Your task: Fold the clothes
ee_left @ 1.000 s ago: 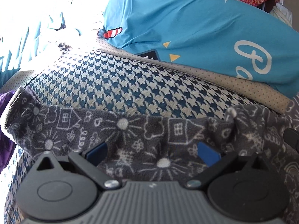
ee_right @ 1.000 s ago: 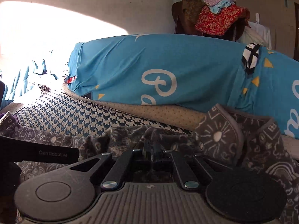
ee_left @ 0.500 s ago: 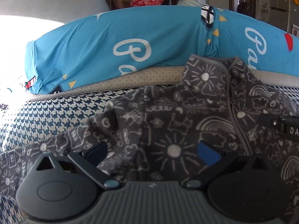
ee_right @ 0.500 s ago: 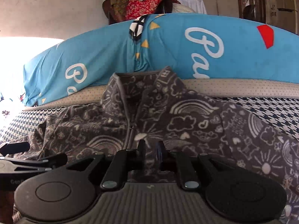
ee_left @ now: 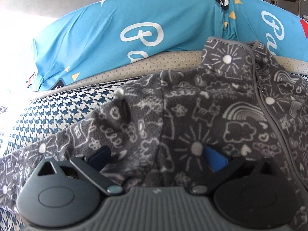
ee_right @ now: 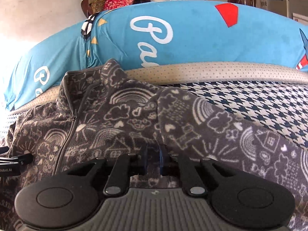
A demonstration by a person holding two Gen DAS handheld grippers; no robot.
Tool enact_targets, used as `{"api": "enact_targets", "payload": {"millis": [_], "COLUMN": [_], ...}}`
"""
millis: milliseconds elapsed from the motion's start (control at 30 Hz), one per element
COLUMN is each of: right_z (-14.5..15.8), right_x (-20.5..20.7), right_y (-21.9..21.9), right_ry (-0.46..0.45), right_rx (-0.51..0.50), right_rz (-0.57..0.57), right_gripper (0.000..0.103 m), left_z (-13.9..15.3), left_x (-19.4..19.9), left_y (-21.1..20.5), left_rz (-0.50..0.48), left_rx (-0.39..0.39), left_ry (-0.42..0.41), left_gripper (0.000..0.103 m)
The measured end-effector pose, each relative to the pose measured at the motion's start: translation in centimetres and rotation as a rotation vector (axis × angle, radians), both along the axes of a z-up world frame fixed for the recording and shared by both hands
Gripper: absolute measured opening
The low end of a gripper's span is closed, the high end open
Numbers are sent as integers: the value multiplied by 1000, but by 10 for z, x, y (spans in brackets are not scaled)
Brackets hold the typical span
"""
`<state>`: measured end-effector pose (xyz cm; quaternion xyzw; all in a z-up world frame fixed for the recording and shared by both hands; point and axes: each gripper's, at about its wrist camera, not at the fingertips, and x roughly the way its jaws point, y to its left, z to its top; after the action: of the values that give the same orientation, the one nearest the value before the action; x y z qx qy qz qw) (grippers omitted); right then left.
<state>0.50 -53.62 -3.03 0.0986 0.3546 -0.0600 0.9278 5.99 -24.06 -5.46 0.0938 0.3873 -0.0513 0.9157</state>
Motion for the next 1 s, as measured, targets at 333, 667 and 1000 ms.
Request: {"api": "enact_targets", "payload": {"millis": [333, 667, 1000], "right_z": [18, 28, 17], "right_x": [-25, -68, -109], "right_y": [-17, -27, -22], "right_ry": [5, -12, 91], "right_rx": [108, 295, 122], "right_rz": [-59, -65, -107], "right_gripper": [15, 18, 32], "left_z": [13, 30, 29], "left_x": [-10, -40, -75], "left_y": [-7, -26, -35], "left_rz": [23, -48, -91], "left_rx": [48, 48, 44], "left_ry": [43, 39, 62], "left_gripper": [103, 103, 103]}}
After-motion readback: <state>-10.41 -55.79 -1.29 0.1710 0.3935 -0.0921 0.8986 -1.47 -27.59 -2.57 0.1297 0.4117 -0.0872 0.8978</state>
